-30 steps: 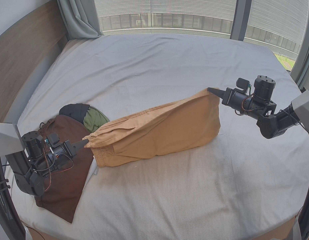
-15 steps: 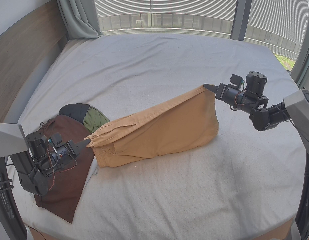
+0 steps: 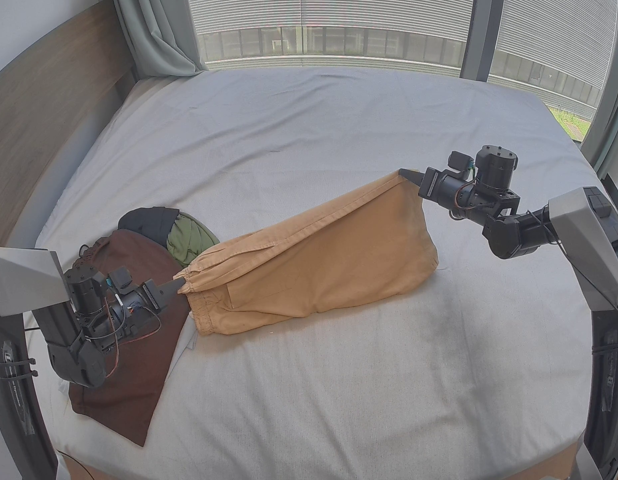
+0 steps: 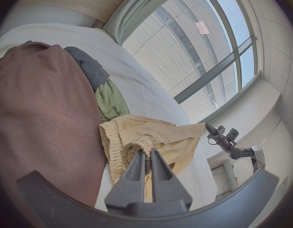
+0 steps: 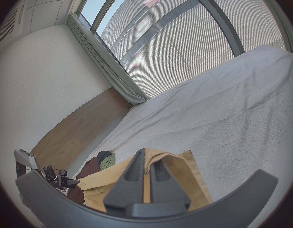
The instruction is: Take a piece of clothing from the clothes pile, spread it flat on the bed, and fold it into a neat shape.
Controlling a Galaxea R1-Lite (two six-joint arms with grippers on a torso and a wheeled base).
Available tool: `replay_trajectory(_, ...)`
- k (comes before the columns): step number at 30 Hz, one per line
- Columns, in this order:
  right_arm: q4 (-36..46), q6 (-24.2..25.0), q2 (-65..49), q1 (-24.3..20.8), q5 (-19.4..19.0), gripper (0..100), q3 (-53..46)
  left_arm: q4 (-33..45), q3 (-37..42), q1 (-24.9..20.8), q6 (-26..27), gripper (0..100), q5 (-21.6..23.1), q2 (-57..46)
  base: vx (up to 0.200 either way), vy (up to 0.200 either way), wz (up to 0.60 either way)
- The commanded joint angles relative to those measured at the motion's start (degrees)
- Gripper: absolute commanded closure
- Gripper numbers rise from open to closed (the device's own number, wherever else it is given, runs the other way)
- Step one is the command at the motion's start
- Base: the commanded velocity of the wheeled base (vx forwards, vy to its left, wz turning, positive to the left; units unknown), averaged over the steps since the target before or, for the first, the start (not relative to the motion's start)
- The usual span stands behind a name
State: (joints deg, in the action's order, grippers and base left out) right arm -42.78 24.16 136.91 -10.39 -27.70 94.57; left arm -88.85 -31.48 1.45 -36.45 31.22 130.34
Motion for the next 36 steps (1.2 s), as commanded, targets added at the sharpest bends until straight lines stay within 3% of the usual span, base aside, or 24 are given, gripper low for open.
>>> replay_trajectory(1,0.06,0.01,3.27,-0.16,0.45,100,2.46,-0.01,-1.83,-0.57,-0.02,100,-1.25,2.64,0.0,0.0,0.0)
replay_trajectory(16,-0.03,0.01,7.4,-0.95,1.86,100,6.32,0.16,-3.24,-0.66,-0.2,100,-1.78,3.78,0.0,0.0,0.0)
replay_trajectory(17,0.06,0.01,7.49,-1.04,1.95,100,6.85,0.16,-3.59,-0.57,-0.2,0,-1.78,3.78,0.0,0.0,0.0)
replay_trajectory(18,0.06,0.01,7.76,-1.04,2.12,100,7.91,0.16,-4.12,-0.4,-0.38,0,-2.04,3.78,0.0,0.0,0.0)
replay_trajectory(19,-0.03,0.1,8.46,-1.13,2.74,0,9.05,0.16,-4.73,-0.22,-0.73,0,-2.22,3.78,0.0,0.0,0.0)
replay_trajectory(22,-0.47,0.1,10.22,-1.22,5.11,0,10.19,0.16,-6.05,0.31,-2.57,0,-3.27,3.43,0.0,0.0,0.0)
replay_trajectory(36,-0.47,0.1,7.14,-3.24,5.46,0,5.71,0.16,-5.88,0.57,-3.63,0,-4.41,1.76,0.0,0.0,0.0)
